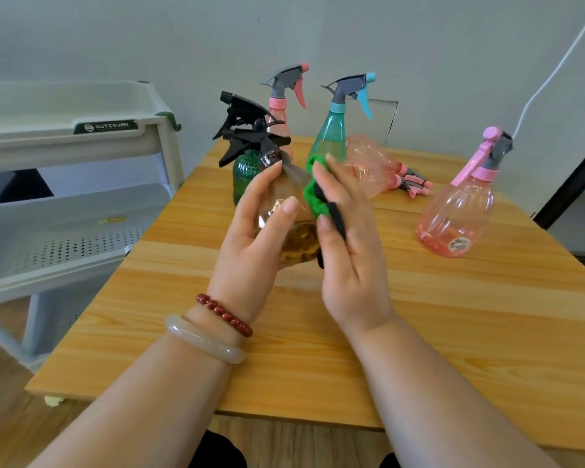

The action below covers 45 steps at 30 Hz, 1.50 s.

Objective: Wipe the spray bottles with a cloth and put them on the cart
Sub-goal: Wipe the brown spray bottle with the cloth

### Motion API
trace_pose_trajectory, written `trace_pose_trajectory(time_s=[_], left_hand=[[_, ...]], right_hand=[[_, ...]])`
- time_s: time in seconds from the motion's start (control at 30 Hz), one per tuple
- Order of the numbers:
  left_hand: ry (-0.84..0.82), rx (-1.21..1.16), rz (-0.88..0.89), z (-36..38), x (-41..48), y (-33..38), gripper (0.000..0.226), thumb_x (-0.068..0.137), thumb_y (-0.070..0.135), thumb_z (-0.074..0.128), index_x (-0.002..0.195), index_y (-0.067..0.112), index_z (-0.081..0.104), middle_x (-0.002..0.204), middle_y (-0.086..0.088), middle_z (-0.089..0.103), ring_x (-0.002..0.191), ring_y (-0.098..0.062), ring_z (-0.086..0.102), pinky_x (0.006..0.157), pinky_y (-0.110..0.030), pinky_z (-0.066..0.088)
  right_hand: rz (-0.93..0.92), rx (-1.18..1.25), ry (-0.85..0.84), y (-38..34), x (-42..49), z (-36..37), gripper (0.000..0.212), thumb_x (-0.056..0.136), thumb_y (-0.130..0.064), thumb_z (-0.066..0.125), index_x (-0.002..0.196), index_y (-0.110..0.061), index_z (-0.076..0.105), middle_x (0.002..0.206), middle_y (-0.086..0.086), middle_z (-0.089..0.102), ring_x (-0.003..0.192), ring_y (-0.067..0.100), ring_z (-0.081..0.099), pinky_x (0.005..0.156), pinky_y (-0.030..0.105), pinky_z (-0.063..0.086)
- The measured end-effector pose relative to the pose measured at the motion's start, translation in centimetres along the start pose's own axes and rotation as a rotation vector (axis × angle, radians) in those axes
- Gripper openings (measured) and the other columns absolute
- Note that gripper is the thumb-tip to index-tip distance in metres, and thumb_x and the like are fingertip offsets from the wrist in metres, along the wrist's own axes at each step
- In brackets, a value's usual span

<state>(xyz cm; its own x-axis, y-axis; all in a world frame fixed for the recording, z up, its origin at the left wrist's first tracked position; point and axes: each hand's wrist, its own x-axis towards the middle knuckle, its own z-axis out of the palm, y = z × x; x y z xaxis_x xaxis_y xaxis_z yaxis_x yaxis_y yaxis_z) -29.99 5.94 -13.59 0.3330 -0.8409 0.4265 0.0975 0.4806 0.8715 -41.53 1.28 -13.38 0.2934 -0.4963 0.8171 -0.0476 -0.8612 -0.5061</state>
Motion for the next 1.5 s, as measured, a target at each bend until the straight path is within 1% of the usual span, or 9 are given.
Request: trace_pose_trajectory(time_s=[0.1,0.3,0.5,0.7,0.9,1.1,1.2,1.33,1.5], left_hand=[[0.04,-0.011,0.022,-0.2,0.0,0.1,0.055,0.084,0.039,0.065,0.136,0.031,0.051,0.139,-0.006,0.058,0.128,-0.032,0.056,0.102,-0.064,0.044],[0.103,0.041,0.09,-0.1,0.0,0.0,0.048,0.084,0.039,0.065,0.13,0.04,0.054,0.135,-0.002,0.058,0.125,-0.028,0.058,0.097,-0.06,0.05],[0.034,0.211,0.144,0.3,-0.1,-0.2,0.053,0.084,0.038,0.064,0.134,0.029,0.05,0.133,0.001,0.06,0.123,-0.018,0.059,0.103,-0.049,0.05],[0.052,0.143,0.166,0.4,-0.3,-0.2,0.051,0.084,0.036,0.062,0.133,0.03,0.048,0.128,0.005,0.061,0.119,-0.015,0.061,0.096,-0.039,0.055],[0.043,0.211,0.165,0.3,-0.2,-0.3,0.059,0.085,0.034,0.064,0.139,0.018,0.047,0.134,-0.001,0.059,0.123,-0.018,0.059,0.103,-0.046,0.05],[0.083,0.094,0.176,0.4,-0.2,-0.1,0.05,0.086,0.034,0.06,0.134,0.03,0.048,0.127,0.012,0.061,0.124,-0.023,0.058,0.101,-0.055,0.05],[0.094,0.01,0.132,0.3,-0.1,0.0,0.05,0.085,0.035,0.059,0.133,0.03,0.048,0.128,0.007,0.061,0.123,-0.029,0.059,0.098,-0.062,0.049],[0.066,0.039,0.112,0.3,-0.1,0.0,0.051,0.086,0.035,0.06,0.135,0.026,0.047,0.134,-0.009,0.058,0.122,-0.032,0.059,0.097,-0.063,0.049],[0.082,0.065,0.132,0.3,-0.3,-0.1,0.046,0.088,0.03,0.059,0.133,0.03,0.048,0.125,0.016,0.062,0.121,-0.017,0.06,0.096,-0.048,0.055]], right_hand=[[-0.017,-0.021,-0.016,0.1,0.0,0.4,0.039,0.102,-0.017,0.038,0.141,-0.017,0.041,0.152,0.007,0.038,0.144,0.014,0.031,0.117,0.033,0.025],[0.474,0.459,0.055,-0.9,-0.2,0.8,0.039,0.108,-0.022,0.031,0.145,-0.016,0.04,0.136,-0.006,0.055,0.125,-0.005,0.051,0.096,0.011,0.042],[0.105,0.058,0.033,0.0,-0.1,0.6,0.036,0.103,-0.019,0.036,0.138,-0.019,0.047,0.148,0.006,0.047,0.141,0.012,0.038,0.117,0.035,0.03],[0.636,0.556,0.152,-0.7,0.2,0.3,0.031,0.108,-0.025,0.034,0.129,-0.025,0.056,0.12,-0.008,0.067,0.112,-0.001,0.061,0.089,0.016,0.046],[0.037,0.06,0.036,0.0,-0.1,0.8,0.037,0.102,-0.017,0.037,0.136,-0.016,0.049,0.146,0.009,0.048,0.14,0.017,0.04,0.116,0.038,0.031],[0.772,0.608,0.173,0.3,0.1,0.8,0.044,0.094,-0.054,0.044,0.129,-0.032,0.06,0.128,-0.005,0.066,0.125,0.015,0.057,0.11,0.042,0.042],[0.444,0.367,0.073,-0.8,-0.1,0.5,0.035,0.106,-0.029,0.034,0.138,-0.024,0.05,0.137,-0.001,0.057,0.131,0.007,0.049,0.108,0.027,0.039],[-0.011,-0.006,0.001,-0.3,-0.2,0.8,0.041,0.102,-0.019,0.036,0.142,-0.013,0.041,0.153,0.012,0.039,0.145,0.016,0.031,0.118,0.035,0.025],[0.489,0.452,0.062,-0.7,0.0,0.6,0.035,0.105,-0.037,0.034,0.136,-0.033,0.049,0.139,-0.005,0.057,0.132,0.005,0.049,0.111,0.027,0.039]])
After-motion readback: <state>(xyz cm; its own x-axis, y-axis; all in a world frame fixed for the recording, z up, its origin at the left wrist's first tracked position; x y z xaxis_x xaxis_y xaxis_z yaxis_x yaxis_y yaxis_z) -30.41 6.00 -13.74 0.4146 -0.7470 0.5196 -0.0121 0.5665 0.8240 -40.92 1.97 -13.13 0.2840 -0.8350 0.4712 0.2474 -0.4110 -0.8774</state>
